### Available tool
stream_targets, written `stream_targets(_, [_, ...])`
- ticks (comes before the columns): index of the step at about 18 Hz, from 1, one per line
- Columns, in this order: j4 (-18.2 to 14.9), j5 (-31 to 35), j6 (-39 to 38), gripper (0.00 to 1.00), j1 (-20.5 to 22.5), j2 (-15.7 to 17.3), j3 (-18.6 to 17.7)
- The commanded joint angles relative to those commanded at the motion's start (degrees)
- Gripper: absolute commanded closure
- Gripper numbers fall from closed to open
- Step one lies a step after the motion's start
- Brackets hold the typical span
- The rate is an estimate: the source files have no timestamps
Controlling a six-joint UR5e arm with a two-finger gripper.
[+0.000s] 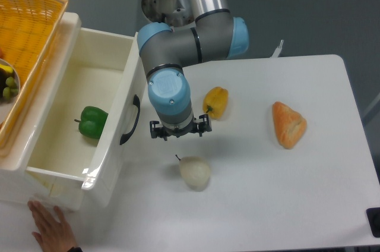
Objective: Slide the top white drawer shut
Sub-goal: 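Push the drawer front inward into the white cabinet with the gripper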
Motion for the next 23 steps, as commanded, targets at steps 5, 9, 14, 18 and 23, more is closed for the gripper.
stream_targets(5, [0.00, -0.09, -0.09, 0.00, -0.70, 0.18, 0.09])
stream_targets(9, [0.00, -0.09, -0.09, 0.00, -0.88, 0.35, 0.09])
stream_targets(14, [-0.09, 0.00, -0.18, 0.00, -1.67, 0.62, 0.17])
stream_targets(18, [-0.09, 0.00, -0.18, 0.00, -2.37, 0.70, 0.18])
stream_targets(23, [-0.09, -0.44, -0.18, 0.00, -2.90, 1.23, 0.26])
